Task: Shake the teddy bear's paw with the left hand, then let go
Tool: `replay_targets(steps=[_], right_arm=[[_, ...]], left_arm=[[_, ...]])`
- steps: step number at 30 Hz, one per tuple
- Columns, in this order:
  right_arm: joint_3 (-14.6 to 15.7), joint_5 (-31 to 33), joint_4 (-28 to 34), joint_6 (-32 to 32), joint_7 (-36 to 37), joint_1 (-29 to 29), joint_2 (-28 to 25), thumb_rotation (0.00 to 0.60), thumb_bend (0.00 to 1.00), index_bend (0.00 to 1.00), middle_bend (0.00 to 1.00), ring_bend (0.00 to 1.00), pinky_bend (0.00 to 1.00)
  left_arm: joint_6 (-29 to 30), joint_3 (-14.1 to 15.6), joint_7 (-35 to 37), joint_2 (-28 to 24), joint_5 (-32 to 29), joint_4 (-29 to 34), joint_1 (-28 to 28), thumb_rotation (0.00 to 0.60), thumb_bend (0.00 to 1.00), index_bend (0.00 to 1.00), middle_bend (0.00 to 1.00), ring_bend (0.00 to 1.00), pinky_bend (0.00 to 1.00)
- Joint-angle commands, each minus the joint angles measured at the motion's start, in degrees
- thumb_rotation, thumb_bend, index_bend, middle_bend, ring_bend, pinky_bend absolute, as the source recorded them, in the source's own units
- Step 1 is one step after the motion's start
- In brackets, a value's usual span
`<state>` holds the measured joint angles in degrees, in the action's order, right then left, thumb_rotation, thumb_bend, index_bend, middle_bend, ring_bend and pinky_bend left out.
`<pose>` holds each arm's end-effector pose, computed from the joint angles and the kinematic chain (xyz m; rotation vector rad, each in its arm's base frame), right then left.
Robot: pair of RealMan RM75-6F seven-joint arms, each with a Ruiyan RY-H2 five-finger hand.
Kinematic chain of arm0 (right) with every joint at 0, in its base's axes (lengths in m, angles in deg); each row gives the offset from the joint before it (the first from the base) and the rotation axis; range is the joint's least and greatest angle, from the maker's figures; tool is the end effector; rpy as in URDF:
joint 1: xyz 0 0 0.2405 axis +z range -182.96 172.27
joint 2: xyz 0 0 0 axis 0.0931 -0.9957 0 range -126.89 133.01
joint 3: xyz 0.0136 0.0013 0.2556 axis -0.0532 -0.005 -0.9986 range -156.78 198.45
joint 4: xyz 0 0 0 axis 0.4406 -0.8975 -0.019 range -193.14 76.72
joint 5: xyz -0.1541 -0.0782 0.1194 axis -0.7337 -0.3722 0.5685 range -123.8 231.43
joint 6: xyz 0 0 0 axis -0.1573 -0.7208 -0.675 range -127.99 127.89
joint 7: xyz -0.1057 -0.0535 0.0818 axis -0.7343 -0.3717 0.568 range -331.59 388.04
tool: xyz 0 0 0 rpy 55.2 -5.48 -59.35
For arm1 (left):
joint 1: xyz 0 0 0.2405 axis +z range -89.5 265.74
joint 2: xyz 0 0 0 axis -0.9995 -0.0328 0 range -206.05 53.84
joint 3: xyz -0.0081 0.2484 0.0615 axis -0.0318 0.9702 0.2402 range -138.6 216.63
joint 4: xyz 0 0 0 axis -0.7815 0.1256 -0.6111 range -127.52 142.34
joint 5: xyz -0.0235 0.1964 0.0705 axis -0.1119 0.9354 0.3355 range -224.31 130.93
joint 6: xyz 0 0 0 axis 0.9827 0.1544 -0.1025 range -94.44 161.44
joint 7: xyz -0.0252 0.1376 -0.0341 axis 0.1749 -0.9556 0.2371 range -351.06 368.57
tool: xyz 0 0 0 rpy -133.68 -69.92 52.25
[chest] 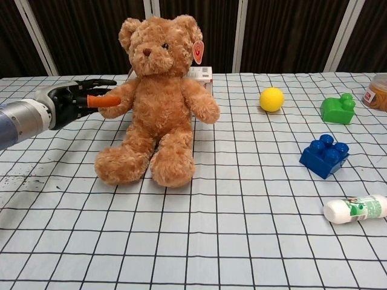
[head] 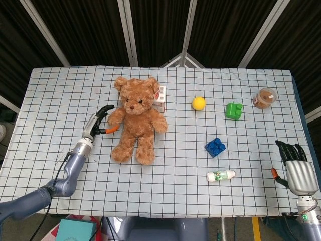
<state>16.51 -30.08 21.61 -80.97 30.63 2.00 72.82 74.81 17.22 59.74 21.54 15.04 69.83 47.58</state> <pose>-0.3440 -0.2036 0.1466 1.3998 -0.8694 0.8342 -0.1989 0.4001 -0.0279 -0.9106 -2.0950 -1.4777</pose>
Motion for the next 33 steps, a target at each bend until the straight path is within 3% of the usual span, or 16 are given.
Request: replay_targets(steps=[1, 6, 20, 25, 33], right_arm=[[0.05, -0.05, 0.05, 0.08, 0.14, 0.03, -0.09, 0.600, 0.37, 0.01, 0.14, 0.13, 0.07], [0.00, -0.13, 0.16, -0.01, 0.24, 0.06, -0.09, 0.600, 0.37, 0.01, 0.14, 0.13, 0.07], [0.05, -0.40, 0.07, -0.33, 1.90, -0.16, -0.53, 0.600, 0.37, 0.01, 0.14, 0.13, 0.06], [0.21, -0.82, 0.36, -0.55, 2.38, -0.23, -0.73, 0.600, 0.37, 0.01, 0.14, 0.13, 0.06], [0.28, -0.63, 0.29, -0.15, 2.54, -0.20, -0.81, 0.600, 0.37, 0.01, 0.14, 0.13, 0.06]], left_arm=[[-1.22, -0.56, -1.84, 0.65, -1.94, -1.08, -0.40, 0.600, 0.34, 0.17, 0.15, 0.00, 0.02], [-2.49, -0.92, -4.89, 1.68, -4.29, -2.32, -1.06, 0.600, 0.36, 0.18, 0.17, 0.00, 0.02], [1.00, -2.46, -11.81, 3.37, -7.12, -2.11, -0.74, 0.600, 0.50, 0.37, 0.37, 0.00, 0.06], [1.40, -3.18, -14.78, 4.21, -9.73, -2.26, -0.90, 0.600, 0.51, 0.38, 0.37, 0.00, 0.06], [4.08, -4.35, -17.60, 4.35, -8.92, 0.61, -1.29, 0.600, 0.51, 0.38, 0.37, 0.00, 0.06]])
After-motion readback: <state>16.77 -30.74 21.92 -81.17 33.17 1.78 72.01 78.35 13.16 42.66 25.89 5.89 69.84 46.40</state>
